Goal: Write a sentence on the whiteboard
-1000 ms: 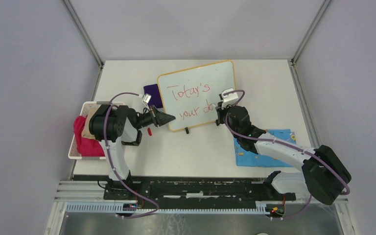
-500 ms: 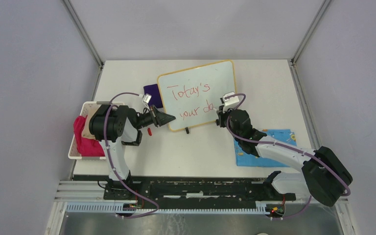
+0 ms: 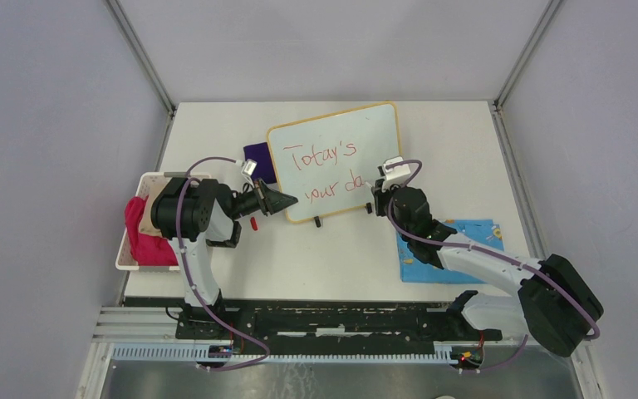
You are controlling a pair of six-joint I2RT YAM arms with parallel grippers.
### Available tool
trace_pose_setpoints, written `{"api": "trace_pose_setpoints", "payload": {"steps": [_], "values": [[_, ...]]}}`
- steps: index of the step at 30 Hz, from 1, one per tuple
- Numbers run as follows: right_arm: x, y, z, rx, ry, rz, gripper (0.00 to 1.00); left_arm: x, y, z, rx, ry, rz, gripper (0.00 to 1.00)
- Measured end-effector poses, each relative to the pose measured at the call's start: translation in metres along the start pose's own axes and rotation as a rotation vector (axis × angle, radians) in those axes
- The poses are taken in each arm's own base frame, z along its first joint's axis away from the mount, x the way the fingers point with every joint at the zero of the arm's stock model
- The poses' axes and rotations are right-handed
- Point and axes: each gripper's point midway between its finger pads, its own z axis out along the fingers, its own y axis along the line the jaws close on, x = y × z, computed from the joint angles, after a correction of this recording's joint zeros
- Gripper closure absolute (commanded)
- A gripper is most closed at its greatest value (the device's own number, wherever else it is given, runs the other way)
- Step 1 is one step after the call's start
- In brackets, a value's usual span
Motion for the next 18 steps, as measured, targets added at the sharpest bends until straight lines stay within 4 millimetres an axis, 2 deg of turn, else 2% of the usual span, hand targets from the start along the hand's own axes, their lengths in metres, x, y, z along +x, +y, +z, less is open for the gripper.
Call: {"api": "trace_pose_setpoints", "payload": {"steps": [18], "values": [[-0.011, 0.002, 0.007, 0.001, -0.013, 0.006, 1.00, 0.000, 0.000, 0.000, 0.000, 0.000, 0.000, 0.98]]}}
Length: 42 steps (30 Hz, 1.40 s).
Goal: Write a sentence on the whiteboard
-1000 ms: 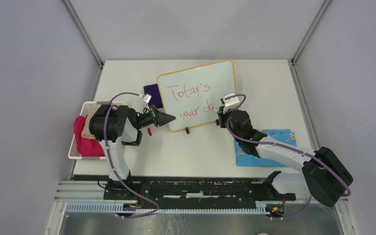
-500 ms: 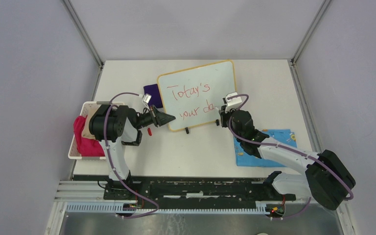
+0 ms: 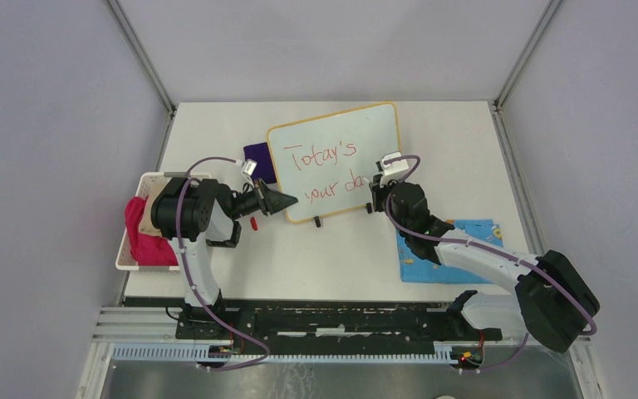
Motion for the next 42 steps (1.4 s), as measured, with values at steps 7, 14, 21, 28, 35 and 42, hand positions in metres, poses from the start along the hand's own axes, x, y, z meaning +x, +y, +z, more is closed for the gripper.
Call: {"api": "trace_pose_setpoints", "payload": {"steps": [7, 14, 21, 28, 35, 42], "values": [[0.004, -0.002, 0.003, 0.007, 0.012, -0.002, 1.00, 0.000, 0.000, 0.000, 0.000, 0.000, 0.000, 0.98], [0.004, -0.003, 0.004, 0.009, 0.010, -0.001, 1.00, 0.000, 0.000, 0.000, 0.000, 0.000, 0.000, 0.98], [0.013, -0.006, 0.001, 0.014, 0.017, 0.000, 1.00, 0.000, 0.000, 0.000, 0.001, 0.001, 0.000, 0.98], [0.020, -0.009, -0.002, 0.018, 0.027, 0.002, 1.00, 0.000, 0.000, 0.000, 0.001, 0.001, 0.000, 0.98], [0.014, -0.012, -0.005, 0.023, 0.015, 0.008, 1.00, 0.000, 0.000, 0.000, 0.001, 0.001, 0.000, 0.98], [0.005, -0.015, -0.005, 0.032, 0.001, 0.014, 1.00, 0.000, 0.000, 0.000, 0.001, 0.001, 0.000, 0.98]]}}
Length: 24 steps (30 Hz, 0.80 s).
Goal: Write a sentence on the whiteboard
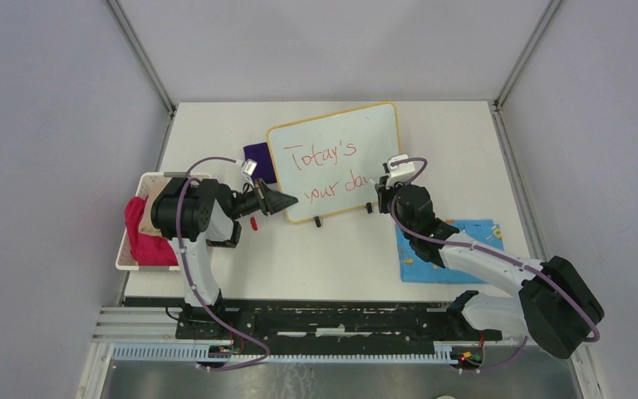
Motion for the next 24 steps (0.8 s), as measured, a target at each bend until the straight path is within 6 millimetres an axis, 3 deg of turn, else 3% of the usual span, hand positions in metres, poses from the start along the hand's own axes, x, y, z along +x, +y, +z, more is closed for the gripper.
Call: {"api": "trace_pose_setpoints", "payload": {"steps": [10, 24], "values": [[-0.013, -0.001, 0.005, 0.006, -0.022, 0.011, 1.00, 0.000, 0.000, 0.000, 0.000, 0.000, 0.000, 0.98], [-0.006, -0.001, 0.009, 0.010, -0.001, 0.005, 1.00, 0.000, 0.000, 0.000, 0.000, 0.000, 0.000, 0.98]]}}
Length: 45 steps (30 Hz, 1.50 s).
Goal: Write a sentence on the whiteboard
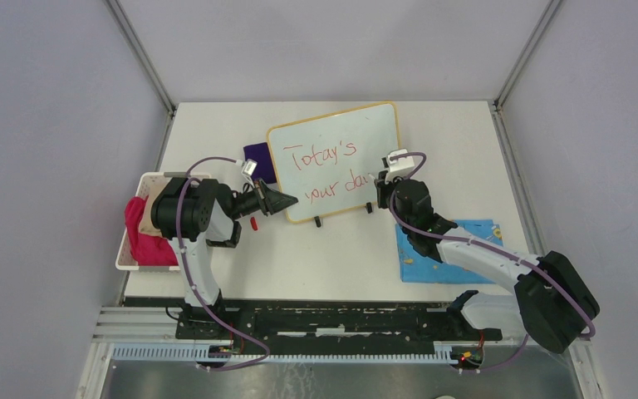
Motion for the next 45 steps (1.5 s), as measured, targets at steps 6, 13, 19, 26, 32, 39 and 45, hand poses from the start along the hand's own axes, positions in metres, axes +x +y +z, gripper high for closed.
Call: {"api": "trace_pose_setpoints", "payload": {"steps": [6, 13, 19, 26, 32, 39, 45], "values": [[0.003, 0.000, 0.000, -0.003, 0.004, 0.000, 1.00, 0.000, 0.000, 0.000, 0.000, 0.000, 0.000, 0.98], [0.021, -0.001, -0.004, -0.010, 0.037, -0.003, 1.00, 0.000, 0.000, 0.000, 0.001, -0.001, 0.001, 0.98], [0.028, 0.002, -0.005, -0.026, 0.052, 0.002, 1.00, -0.001, 0.000, 0.001, 0.001, -0.001, 0.002, 0.98], [0.030, 0.006, -0.006, -0.047, 0.058, 0.010, 1.00, -0.001, 0.000, 0.001, 0.001, -0.001, 0.002, 0.98], [0.033, 0.012, -0.007, -0.079, 0.068, 0.014, 1.00, -0.001, 0.000, 0.001, 0.001, -0.001, 0.002, 0.98], [0.038, 0.021, -0.008, -0.124, 0.084, 0.019, 1.00, -0.001, 0.000, 0.001, 0.001, -0.001, 0.002, 0.98], [0.037, 0.025, -0.010, -0.141, 0.083, 0.029, 1.00, -0.001, 0.000, 0.001, 0.001, -0.001, 0.001, 0.98]]}}
